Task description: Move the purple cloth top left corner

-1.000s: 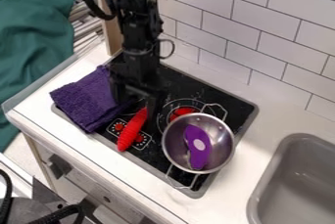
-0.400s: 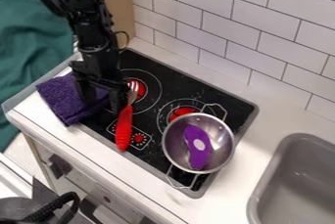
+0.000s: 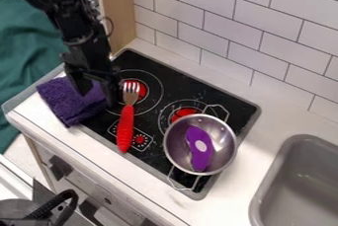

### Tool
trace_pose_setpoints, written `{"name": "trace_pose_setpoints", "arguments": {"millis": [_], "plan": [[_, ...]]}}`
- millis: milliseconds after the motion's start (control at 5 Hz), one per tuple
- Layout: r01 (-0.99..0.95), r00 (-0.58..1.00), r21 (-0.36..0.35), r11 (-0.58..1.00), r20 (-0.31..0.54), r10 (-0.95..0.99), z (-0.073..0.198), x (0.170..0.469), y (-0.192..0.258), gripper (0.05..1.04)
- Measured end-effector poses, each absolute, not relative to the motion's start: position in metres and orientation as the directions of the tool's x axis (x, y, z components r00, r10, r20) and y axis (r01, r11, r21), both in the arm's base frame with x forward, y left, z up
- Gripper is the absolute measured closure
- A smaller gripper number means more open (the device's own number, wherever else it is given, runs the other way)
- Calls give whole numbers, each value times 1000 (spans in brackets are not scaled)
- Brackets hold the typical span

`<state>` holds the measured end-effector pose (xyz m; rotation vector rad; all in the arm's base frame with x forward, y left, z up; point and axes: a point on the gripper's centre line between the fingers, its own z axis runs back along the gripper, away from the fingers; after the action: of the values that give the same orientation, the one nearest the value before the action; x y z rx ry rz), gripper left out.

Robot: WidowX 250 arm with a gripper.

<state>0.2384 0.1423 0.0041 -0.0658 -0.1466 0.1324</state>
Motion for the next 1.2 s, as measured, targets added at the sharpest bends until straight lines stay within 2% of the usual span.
{"name": "trace_pose_setpoints", "arguments": {"millis": [400, 800, 1000, 1200], "plan": [[-103, 977, 11, 995, 189, 99, 2, 248, 172, 82], [-104, 979, 95, 990, 185, 85, -10, 261, 200, 82], [-83, 990, 86, 993, 125, 72, -31, 266, 203, 82], [-45, 998, 45, 998, 49, 43, -40, 277, 198, 82]]}}
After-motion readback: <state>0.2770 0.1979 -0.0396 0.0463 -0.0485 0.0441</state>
